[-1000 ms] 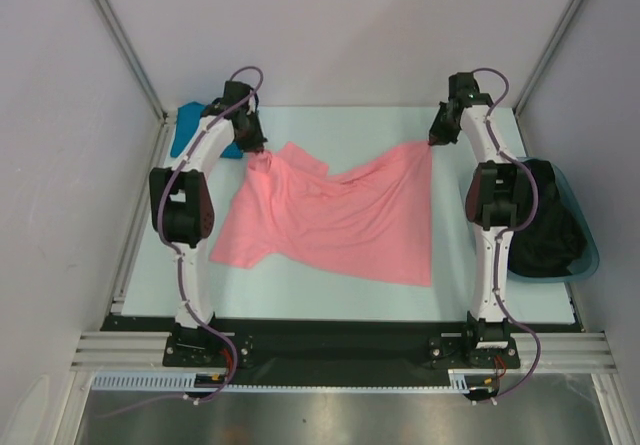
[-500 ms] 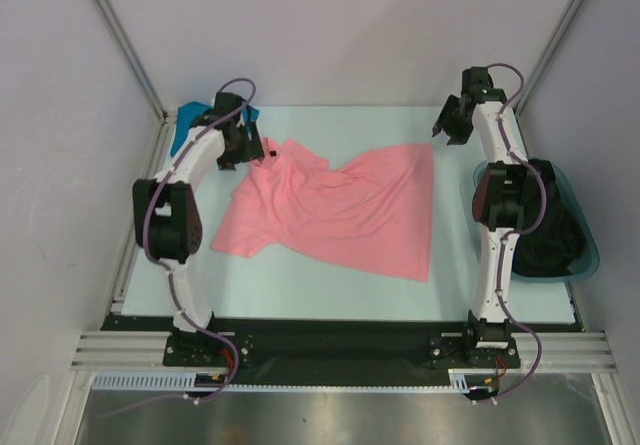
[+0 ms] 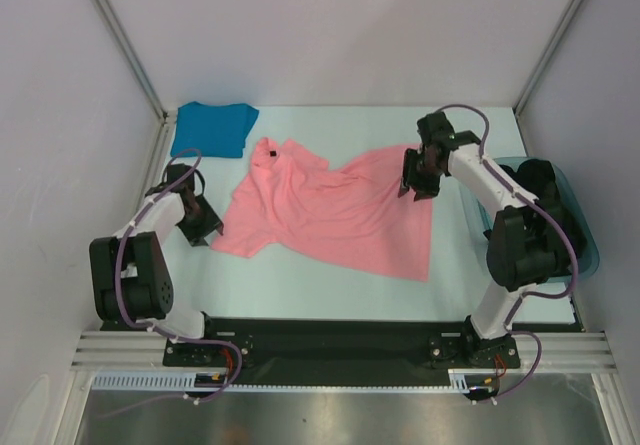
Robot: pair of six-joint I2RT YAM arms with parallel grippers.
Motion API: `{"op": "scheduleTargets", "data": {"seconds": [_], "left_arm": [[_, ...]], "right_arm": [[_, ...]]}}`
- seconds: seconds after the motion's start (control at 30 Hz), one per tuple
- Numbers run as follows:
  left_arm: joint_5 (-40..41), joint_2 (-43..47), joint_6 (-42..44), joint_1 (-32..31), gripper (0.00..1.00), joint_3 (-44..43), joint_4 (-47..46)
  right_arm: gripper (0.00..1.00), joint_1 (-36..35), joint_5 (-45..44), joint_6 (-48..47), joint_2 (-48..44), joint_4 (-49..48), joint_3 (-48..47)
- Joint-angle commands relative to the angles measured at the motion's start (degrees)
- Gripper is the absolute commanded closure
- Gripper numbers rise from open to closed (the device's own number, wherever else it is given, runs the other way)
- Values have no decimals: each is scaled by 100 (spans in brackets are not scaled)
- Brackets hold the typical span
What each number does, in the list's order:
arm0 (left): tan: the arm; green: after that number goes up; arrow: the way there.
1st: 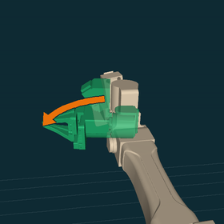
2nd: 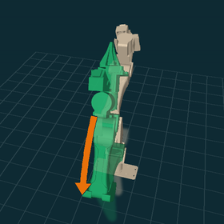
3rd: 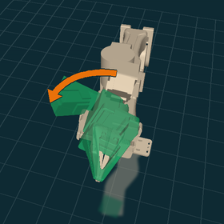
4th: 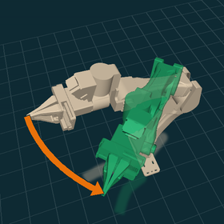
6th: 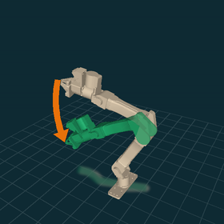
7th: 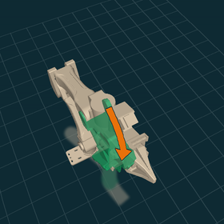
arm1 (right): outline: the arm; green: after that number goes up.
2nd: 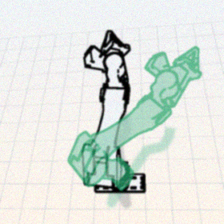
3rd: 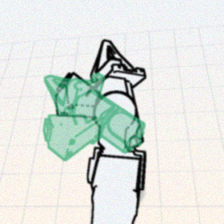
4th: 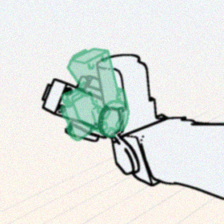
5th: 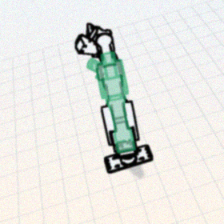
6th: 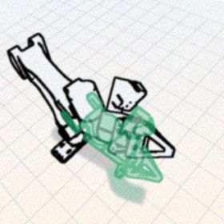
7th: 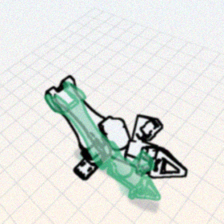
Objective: Fold and stack the t-shirts
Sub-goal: Flatten the tshirt out
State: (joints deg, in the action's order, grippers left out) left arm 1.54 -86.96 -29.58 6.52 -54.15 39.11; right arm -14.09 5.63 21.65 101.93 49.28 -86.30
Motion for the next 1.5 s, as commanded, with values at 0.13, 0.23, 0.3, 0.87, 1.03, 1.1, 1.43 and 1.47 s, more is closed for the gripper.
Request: {"op": "scheduleTargets", "data": {"seconds": [0.13, 0.23, 0.3, 0.87, 1.03, 1.1, 1.43, 1.47], "left_arm": [[-435, -58, -311, 358, 58, 361, -729], [-374, -128, -320, 376, 58, 361, -694], [-330, -85, -346, 385, 57, 493, -729], [241, 232, -153, 455, 53, 862, -853], [-21, 48, -109, 499, 56, 932, -1010], [-40, -14, -153, 490, 57, 950, -1011], [-180, -102, -126, 534, 73, 941, -1186], [-302, -85, -127, 534, 74, 959, -1221]], "right_arm": [[51, 11, 167, -73, -524, -261, 1080], [51, 29, 167, -99, -586, -269, 1081], [52, 29, 149, -108, -586, -243, 1063], [52, 64, 219, 50, -815, -331, 1335], [52, 64, 193, 94, -859, -331, 1361], [52, 64, 193, 94, -868, -331, 1370], [52, 64, 193, 173, -920, -305, 1476], [52, 64, 184, 190, -929, -305, 1476]]}}
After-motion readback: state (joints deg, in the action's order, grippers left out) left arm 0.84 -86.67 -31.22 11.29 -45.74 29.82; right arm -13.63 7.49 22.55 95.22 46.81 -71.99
